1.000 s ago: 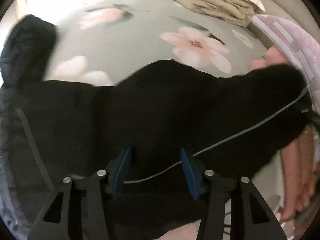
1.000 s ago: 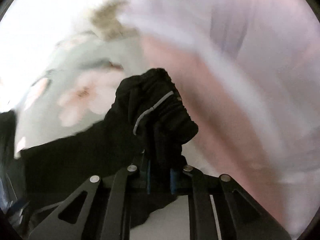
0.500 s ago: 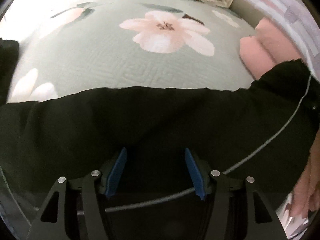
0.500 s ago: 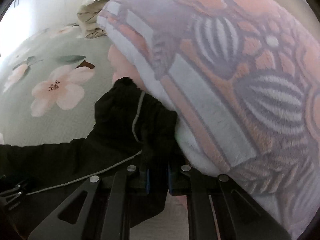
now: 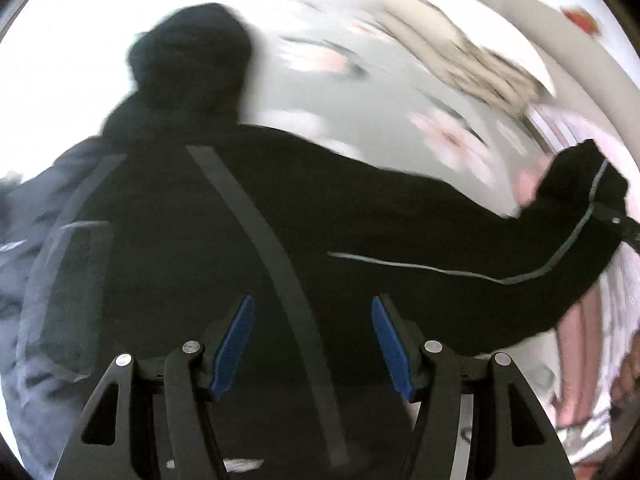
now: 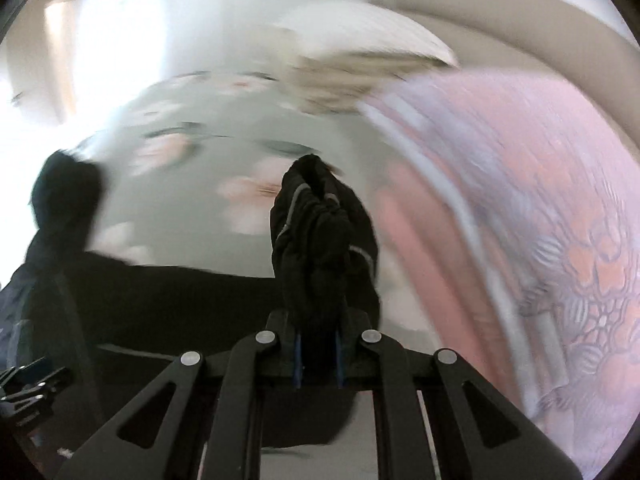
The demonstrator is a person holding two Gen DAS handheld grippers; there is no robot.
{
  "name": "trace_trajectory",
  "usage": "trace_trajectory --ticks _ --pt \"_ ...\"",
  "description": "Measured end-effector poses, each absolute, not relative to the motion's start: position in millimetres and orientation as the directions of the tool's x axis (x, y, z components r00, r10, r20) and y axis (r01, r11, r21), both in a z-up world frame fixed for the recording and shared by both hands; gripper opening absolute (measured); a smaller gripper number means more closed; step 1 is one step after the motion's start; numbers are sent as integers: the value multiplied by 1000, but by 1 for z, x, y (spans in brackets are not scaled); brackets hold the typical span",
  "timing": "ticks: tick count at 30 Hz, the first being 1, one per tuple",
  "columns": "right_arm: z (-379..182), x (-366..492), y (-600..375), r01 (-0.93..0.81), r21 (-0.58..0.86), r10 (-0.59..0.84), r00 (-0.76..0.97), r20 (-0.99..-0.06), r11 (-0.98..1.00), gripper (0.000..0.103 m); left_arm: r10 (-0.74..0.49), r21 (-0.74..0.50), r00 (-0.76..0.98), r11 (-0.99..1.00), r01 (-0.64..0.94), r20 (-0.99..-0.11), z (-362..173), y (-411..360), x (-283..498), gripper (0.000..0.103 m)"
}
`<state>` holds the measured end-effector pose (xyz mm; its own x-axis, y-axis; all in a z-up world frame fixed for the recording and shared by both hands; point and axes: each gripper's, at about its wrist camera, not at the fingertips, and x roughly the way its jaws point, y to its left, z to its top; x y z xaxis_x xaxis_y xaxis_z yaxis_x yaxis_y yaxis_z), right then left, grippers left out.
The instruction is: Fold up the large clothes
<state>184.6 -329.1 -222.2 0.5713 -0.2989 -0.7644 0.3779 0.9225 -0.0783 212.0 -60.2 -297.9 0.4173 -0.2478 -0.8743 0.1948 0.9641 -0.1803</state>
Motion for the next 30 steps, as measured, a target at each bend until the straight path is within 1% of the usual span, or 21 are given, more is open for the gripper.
trace_trajectory --ticks 2,6,10,12,16,19,21,23,26,28,30 --pt "-211 198 -277 312 -81 -262 598 -758 946 12 -198 -156 445 979 128 -873 -290 -20 205 63" --pt "-198 223 -170 188 -55 -165 639 -752 981 12 -144 -158 461 987 9 -875 -275 73 194 63" --pt "-204 247 -58 58 -14 -48 645 -763 998 12 -55 -101 473 992 -72 -879 -266 154 185 63" --pt "-222 261 0 -14 -12 -1 629 -778 1000 12 -12 -84 471 987 -133 -882 -266 206 180 63" --pt "-297 287 96 -150 -29 56 530 -846 988 12 41 -71 449 971 -230 -893 -278 279 171 63" --pt "-361 298 154 -214 -15 76 412 -908 977 12 53 -70 429 961 -266 -902 -290 308 166 63" --pt "-396 301 178 -230 -23 60 347 -936 973 13 52 -72 412 957 -280 -910 -301 323 165 63" --pt "-412 297 191 -225 -60 26 360 -933 972 19 45 -75 394 956 -283 -918 -310 336 165 63" --pt "-413 293 199 -232 -91 1 368 -930 969 26 22 -89 380 958 -273 -925 -321 347 168 63" --pt "-410 296 199 -247 -51 34 327 -944 968 37 2 -104 375 959 -263 -927 -324 346 172 63" --pt "-397 300 193 -260 49 118 257 -959 964 50 -27 -128 377 961 -245 -926 -325 350 177 63"
